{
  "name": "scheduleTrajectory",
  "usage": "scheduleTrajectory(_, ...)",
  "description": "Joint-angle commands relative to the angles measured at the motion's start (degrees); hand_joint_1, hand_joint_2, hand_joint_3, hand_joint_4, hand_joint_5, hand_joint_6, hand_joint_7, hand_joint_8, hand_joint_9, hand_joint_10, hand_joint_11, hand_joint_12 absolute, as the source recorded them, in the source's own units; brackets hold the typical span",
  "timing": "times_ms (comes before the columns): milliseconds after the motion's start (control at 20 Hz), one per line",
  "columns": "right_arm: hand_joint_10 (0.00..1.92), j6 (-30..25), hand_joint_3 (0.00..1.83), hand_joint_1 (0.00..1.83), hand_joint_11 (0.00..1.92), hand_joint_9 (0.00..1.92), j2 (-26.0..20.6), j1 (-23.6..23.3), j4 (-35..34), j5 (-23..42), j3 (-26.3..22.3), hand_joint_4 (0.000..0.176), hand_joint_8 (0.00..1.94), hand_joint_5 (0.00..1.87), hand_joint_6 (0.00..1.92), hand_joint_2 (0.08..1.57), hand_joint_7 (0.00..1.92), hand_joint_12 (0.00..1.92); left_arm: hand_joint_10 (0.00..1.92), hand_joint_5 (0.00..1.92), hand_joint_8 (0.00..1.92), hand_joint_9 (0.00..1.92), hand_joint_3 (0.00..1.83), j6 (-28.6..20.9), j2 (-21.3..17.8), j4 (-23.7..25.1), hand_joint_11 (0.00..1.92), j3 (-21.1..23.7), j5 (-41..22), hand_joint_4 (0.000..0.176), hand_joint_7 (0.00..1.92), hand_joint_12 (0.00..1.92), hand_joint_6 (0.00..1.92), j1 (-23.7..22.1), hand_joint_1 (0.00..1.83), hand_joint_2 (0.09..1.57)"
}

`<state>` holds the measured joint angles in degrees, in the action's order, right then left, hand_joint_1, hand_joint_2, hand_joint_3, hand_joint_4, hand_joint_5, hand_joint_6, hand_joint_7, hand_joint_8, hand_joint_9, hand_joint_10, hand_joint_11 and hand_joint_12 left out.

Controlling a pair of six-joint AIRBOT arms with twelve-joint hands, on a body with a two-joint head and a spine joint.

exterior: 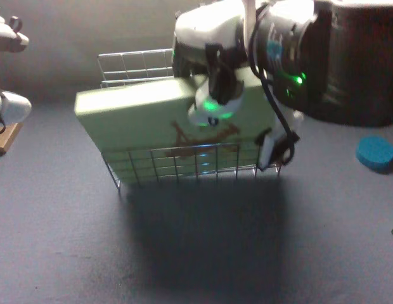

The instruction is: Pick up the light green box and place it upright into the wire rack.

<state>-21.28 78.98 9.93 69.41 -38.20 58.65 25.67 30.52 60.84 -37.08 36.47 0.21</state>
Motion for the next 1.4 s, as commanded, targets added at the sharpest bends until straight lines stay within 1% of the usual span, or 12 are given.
scheduleTrajectory(0, 1.43, -1.0, 0.0, 1.36, 0.72, 0.83, -0.2, -0.4, 4.7, 2.0, 0.1, 0.0, 1.11, 0.82, 1.03, 1.16, 0.92, 1.46, 0.0, 0.26, 0.0, 0.21, 0.0, 0.2, 0.3, 3.9, 0.0, 0.2, -2.3, 0.066, 0.24, 0.55, 0.0, -1.0, 0.14, 1.25)
scheduleTrajectory(350, 1.44, -2.9, 0.0, 1.36, 0.73, 0.83, 0.1, 2.1, 5.6, 3.1, 1.7, 0.0, 1.11, 0.82, 1.03, 1.16, 0.91, 1.49, 0.0, 0.27, 0.0, 0.21, 0.0, 1.3, 0.7, 3.8, 0.0, 1.9, -1.9, 0.066, 0.24, 0.55, 0.0, -1.3, 0.14, 1.24)
scheduleTrajectory(400, 1.2, -2.9, 0.0, 1.25, 0.73, 0.84, 0.2, 2.2, 5.6, 3.2, 1.9, 0.0, 1.16, 0.86, 1.04, 1.15, 0.96, 1.48, 0.0, 0.26, 0.0, 0.21, 0.0, 1.3, 0.9, 3.8, 0.0, 2.0, -1.9, 0.065, 0.24, 0.55, 0.0, -1.1, 0.14, 1.24)
scheduleTrajectory(500, 1.07, -3.1, 0.0, 1.22, 0.76, 0.89, 0.2, 2.4, 5.6, 3.5, 1.9, 0.0, 1.16, 0.88, 1.01, 1.15, 0.98, 1.46, 0.0, 0.27, 0.0, 0.21, 0.0, 1.1, 1.8, 3.8, 0.0, 2.3, -1.8, 0.065, 0.23, 0.53, 0.0, -0.7, 0.13, 1.25)
scheduleTrajectory(550, 1.35, -3.1, 0.0, 1.33, 0.76, 0.85, 0.2, 2.5, 5.6, 3.6, 1.9, 0.0, 1.11, 0.84, 1.01, 1.16, 0.93, 1.46, 0.0, 0.27, 0.0, 0.21, 0.0, 1.0, 2.3, 3.8, 0.0, 2.4, -1.6, 0.065, 0.24, 0.53, 0.0, -0.6, 0.13, 1.25)
scheduleTrajectory(600, 1.42, -3.1, 0.0, 1.35, 0.75, 0.83, 0.3, 2.5, 5.5, 3.7, 1.9, 0.0, 1.11, 0.81, 1.03, 1.16, 0.92, 1.46, 0.0, 0.27, 0.0, 0.21, 0.0, 0.9, 2.8, 3.8, 0.0, 2.6, -1.3, 0.065, 0.24, 0.53, 0.0, -0.5, 0.13, 1.25)
scheduleTrajectory(700, 1.44, -3.1, 0.0, 1.36, 0.74, 0.83, 0.4, 2.6, 5.5, 3.7, 1.9, 0.0, 1.11, 0.8, 1.04, 1.16, 0.92, 1.46, 0.0, 0.26, 0.0, 0.21, 0.0, 0.6, 3.6, 3.9, 0.0, 3.0, -1.1, 0.065, 0.24, 0.52, 0.0, -0.2, 0.13, 1.25)
scheduleTrajectory(850, 1.45, -3.1, 0.0, 1.36, 0.72, 0.82, 0.2, 2.6, 5.5, 3.5, 1.9, 0.0, 1.11, 0.77, 1.08, 1.17, 0.92, 1.48, 0.0, 0.26, 0.0, 0.21, 0.0, -5.8, 3.7, 8.1, 0.0, 4.4, -0.5, 0.065, 0.24, 0.52, 0.0, 1.7, 0.13, 1.25)
scheduleTrajectory(1100, 1.48, -2.4, 0.0, 1.34, 0.66, 0.8, -0.5, 2.6, 4.5, 3.7, 1.9, 0.0, 1.16, 0.73, 1.18, 1.19, 0.88, 1.53, 0.0, 0.27, 0.0, 0.21, 0.0, -6.4, 4.0, 8.1, 0.0, 5.5, 0.0, 0.066, 0.24, 0.59, 0.0, 2.3, 0.13, 1.25)
scheduleTrajectory(1200, 1.0, -2.2, 0.0, 1.17, 0.56, 0.62, -0.7, 2.5, 4.2, 3.8, 1.9, 0.0, 1.32, 0.72, 1.28, 1.23, 0.83, 1.5, 0.0, 0.27, 0.0, 0.21, 0.0, -6.5, 4.1, 8.2, 0.0, 5.6, 0.1, 0.065, 0.24, 0.59, 0.0, 2.3, 0.14, 1.25)
scheduleTrajectory(1250, 0.86, -2.0, 0.0, 1.04, 0.47, 0.56, -0.9, 2.3, 4.1, 3.9, 1.8, 0.0, 0.79, 0.65, 0.69, 1.17, 0.7, 1.48, 0.0, 0.27, 0.0, 0.21, 0.0, -6.5, 4.1, 8.2, 0.0, 5.7, 0.1, 0.065, 0.24, 0.59, 0.0, 2.3, 0.14, 1.25)
scheduleTrajectory(1350, 0.57, -1.7, 0.0, 0.97, 0.33, 0.49, -1.3, 2.2, 4.0, 3.9, 1.4, 0.0, 0.24, 0.67, 0.15, 1.11, 0.7, 1.45, 0.0, 0.27, 0.0, 0.21, 0.0, -6.5, 4.3, 8.2, 0.0, 5.7, 0.1, 0.066, 0.24, 0.58, 0.0, 2.3, 0.12, 1.25)
